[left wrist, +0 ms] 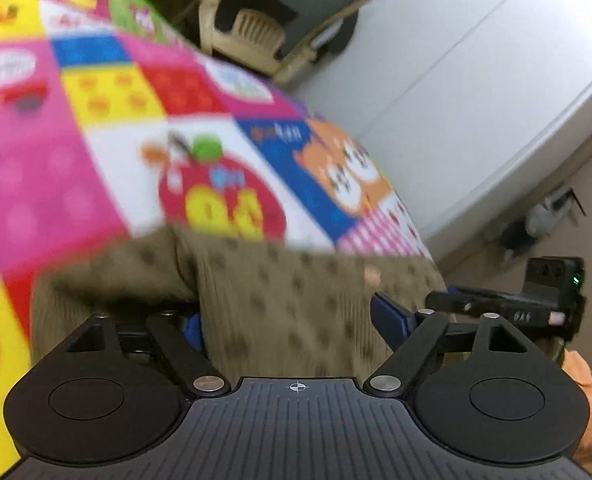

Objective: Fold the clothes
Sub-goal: 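Lay the folded skirt flat with both grippers and open them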

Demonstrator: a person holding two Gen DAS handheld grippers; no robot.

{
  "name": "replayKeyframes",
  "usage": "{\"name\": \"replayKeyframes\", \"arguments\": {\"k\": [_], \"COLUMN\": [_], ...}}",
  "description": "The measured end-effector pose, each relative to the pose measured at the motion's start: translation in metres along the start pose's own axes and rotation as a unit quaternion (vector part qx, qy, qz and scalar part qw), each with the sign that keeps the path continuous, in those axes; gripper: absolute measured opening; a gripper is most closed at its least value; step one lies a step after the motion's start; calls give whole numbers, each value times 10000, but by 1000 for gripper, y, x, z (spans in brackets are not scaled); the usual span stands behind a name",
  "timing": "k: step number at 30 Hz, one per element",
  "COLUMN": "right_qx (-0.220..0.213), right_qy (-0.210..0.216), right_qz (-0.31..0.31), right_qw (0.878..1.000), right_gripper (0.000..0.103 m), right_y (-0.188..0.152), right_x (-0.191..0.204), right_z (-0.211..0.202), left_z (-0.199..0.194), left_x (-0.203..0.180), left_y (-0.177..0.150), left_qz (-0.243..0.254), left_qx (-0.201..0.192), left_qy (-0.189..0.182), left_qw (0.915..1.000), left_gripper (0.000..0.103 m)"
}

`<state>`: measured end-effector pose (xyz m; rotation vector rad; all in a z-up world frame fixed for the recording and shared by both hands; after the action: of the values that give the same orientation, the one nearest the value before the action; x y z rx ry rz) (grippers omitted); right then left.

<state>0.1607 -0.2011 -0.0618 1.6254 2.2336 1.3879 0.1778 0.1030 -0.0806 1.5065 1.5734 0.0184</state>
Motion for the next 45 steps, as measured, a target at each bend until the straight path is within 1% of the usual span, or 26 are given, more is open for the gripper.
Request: {"name": "replayKeyframes", "arguments": {"k": [2,5,8,9,10,11,12,13,15,17,19,20,21,22,23,24,25,27,28,30,32,35,37,40,43,45], "right_qx": [-210,-340,-344,-319,-286,-252,-216,-174,-94,-169,-418,-576,-755,-895,-958,-980,-958,-703,-516,-282,-303,-365,-397,-365,-293,-299], "right_qy": [-109,-389,-896,-1029,-1107,-1143,-1138,-1170,-1375,-1629,-1755,-1740,-1653,-1541,-1369,-1160,-968,-776,-799,-989,-1127,-1235,-1270,-1336,-1467,-1458], "right_qz": [-130,-297,-570,-637,-654,-647,-627,-651,-858,-1076,-1213,-1262,-1298,-1329,-1365,-1415,-1480,-1612,-1629,-1690,-1781,-1731,-1765,-1854,-1896,-1862], "right_qw": [9996,9982,9938,9921,9913,9910,9913,9908,9867,9806,9761,9749,9747,9750,9765,9782,9796,9814,9820,9802,9771,9765,9753,9729,9704,9712], "right_gripper": [39,39,39,39,41,43,44,47,52,61,65,66,67,68,69,69,70,72,72,74,82,82,83,88,91,92], "right_y": [27,62,75,73,70,66,61,55,42,35,36,39,41,43,43,42,39,27,20,8,2,2,-2,-13,-26,-26], "right_x": [-1,-7,-18,-22,-25,-29,-31,-32,-31,-26,-16,-9,0,9,19,29,38,50,50,43,40,41,43,45,40,38], "right_z": [17,46,66,68,68,68,66,64,58,49,37,31,26,22,22,24,28,47,60,81,86,78,69,62,66,67], "left_z": [6,15,21,22,21,18,15,10,-2,-18,-33,-36,-39,-36,-27,-18,-5,23,34,47,43,36,24,10,12,13], "left_x": [9,22,43,48,54,58,61,63,65,57,39,27,15,6,-2,-10,-12,-7,-1,8,4,-1,-8,-10,0,6], "left_y": [23,58,72,73,71,68,65,62,58,58,62,63,63,61,56,51,45,31,26,20,18,16,10,-6,-18,-23], "left_qz": [45,116,250,259,241,258,275,290,329,549,830,922,1012,1084,1133,1177,1180,1124,1140,1349,1419,1521,1558,1620,1629,1643], "left_qx": [-166,-408,-445,-413,-387,-394,-402,-420,-462,-651,-929,-1053,-1164,-1153,-1050,-941,-777,-449,-354,-378,-420,-488,-604,-697,-679,-673], "left_qy": [260,655,1198,1293,1387,1501,1607,1639,1706,1837,1742,1542,1338,1117,932,756,671,723,867,1141,1258,1428,1422,1427,1653,1785], "left_qw": [9995,9969,9915,9904,9893,9875,9858,9852,9837,9793,9768,9781,9789,9811,9836,9857,9877,9900,9891,9835,9810,9768,9756,9739,9703,9678], "left_gripper": [74,73,73,74,77,84,85,86,88,88,90,93,94,94,94,94,94,94,94,94,94,94,95,97,97,97]}}
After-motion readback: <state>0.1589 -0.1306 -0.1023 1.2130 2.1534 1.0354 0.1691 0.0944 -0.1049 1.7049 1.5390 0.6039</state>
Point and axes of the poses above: each gripper's, at about its wrist camera, not at the fingertips, and z roughly the way its jaws point, x to its left, y to its top, the point moved 6 cm from there along z, roughly the way its jaws point
